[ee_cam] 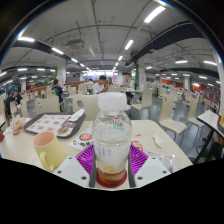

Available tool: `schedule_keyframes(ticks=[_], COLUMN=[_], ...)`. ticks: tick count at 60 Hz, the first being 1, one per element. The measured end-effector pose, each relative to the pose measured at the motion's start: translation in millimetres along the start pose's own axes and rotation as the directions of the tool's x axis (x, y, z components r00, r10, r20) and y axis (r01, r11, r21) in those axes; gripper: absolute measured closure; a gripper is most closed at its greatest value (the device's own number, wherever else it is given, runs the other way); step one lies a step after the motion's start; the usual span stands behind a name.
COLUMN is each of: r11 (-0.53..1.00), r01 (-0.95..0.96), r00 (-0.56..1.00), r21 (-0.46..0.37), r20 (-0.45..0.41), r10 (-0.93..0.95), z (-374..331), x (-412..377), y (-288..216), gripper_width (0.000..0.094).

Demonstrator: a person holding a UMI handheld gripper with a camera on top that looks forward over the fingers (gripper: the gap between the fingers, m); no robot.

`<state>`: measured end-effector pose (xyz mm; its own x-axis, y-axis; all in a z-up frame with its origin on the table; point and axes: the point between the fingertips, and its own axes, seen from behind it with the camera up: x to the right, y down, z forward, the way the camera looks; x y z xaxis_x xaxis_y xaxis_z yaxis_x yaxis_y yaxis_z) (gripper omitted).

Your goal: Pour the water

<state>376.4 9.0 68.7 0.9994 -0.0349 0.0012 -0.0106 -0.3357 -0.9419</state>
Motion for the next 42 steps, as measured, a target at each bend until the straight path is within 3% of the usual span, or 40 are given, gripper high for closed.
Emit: schedule_keyframes(ticks=[8, 12, 15, 17, 18, 20, 25, 36, 42], r11=[1.000, 0.999, 0.995, 0.991, 0.989, 0.986, 0.977, 0.939, 0.929], r01=[-0.025, -0.031, -0.047, -0.057, -0.061, -0.062, -0.042, -0.024, -0.021], r00=[1.000, 0.999, 0.999, 0.998, 0.998, 0.998, 0.997, 0.998, 0.998], r21=[0.016, -0.030, -0.093, -0.124, -0.135, -0.157, -0.209, -0.342, -0.370], r20=[-0.005, -0.011, -0.019, -0.026, -0.031, -0.040, -0.065, -0.058, -0.055], r10=[0.025, 0.030, 0.045, 0.054, 0.057, 0.056, 0.029, 0.005, 0.001], z=[0, 2, 1, -4, -6, -14, -43, -127, -175], x=[-1, 0, -1, 0, 0, 1, 3, -17, -28], y=[0, 4, 13, 17, 17, 18, 18, 19, 14], gripper_width=[0.0422, 0.0366, 0.0256, 0.0097, 0.0073, 0.0122, 0.0082, 0.0088, 0.0088])
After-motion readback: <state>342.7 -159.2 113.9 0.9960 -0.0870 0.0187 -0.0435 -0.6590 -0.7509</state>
